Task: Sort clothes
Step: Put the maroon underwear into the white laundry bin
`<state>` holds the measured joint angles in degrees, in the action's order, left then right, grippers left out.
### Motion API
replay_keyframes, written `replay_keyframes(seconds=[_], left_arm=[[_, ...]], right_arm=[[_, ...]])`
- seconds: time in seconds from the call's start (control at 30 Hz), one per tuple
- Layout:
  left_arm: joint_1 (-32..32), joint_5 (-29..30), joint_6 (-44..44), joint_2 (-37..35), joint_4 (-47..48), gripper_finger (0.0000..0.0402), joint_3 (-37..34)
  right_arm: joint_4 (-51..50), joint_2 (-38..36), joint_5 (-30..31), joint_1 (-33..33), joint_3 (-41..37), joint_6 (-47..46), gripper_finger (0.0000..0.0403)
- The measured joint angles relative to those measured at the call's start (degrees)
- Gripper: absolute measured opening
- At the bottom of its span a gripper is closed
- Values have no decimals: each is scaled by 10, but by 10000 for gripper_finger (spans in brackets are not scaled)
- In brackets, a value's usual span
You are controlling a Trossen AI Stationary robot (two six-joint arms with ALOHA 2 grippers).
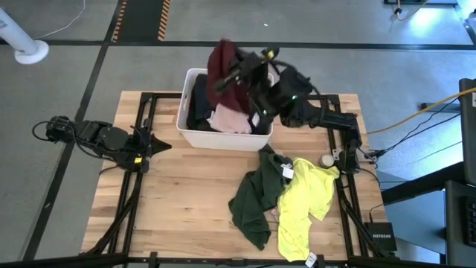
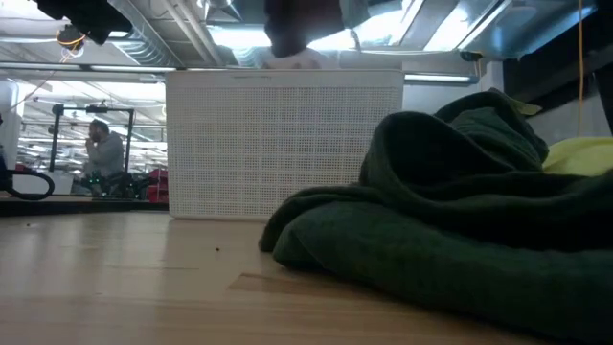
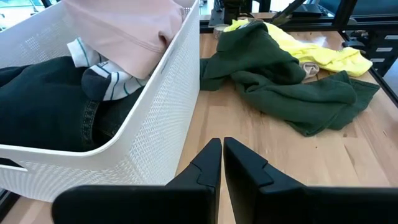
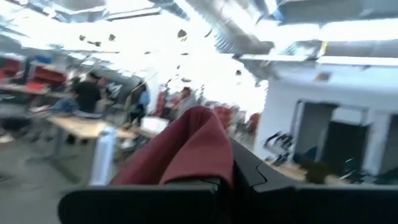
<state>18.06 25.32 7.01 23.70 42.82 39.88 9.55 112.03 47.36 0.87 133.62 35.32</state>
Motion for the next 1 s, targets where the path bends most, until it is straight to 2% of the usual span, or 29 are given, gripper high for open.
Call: replay_keyframes(seconds=[0.1,0.2,0.27,0.47,0.63,0.87,1.0], left_arm=[[0,0,0,0,0,13,0],[0,0,0,0,0,13,0],[0,0,0,0,0,13,0],[0,0,0,0,0,13,0],[0,0,0,0,0,13,0],[0,0,0,0,0,13,0],[0,0,-8,0,0,13,0]], right_arm=[[26,0,0,-23,0,28,11],[-3,0,4,-41,0,19,12],[-61,0,12,-51,-2,-11,12],[-293,1,13,-75,-25,-183,12],[-410,1,7,-86,-80,-291,12],[-425,1,-59,-92,-201,-364,12],[-423,2,-77,-97,-259,-407,14]])
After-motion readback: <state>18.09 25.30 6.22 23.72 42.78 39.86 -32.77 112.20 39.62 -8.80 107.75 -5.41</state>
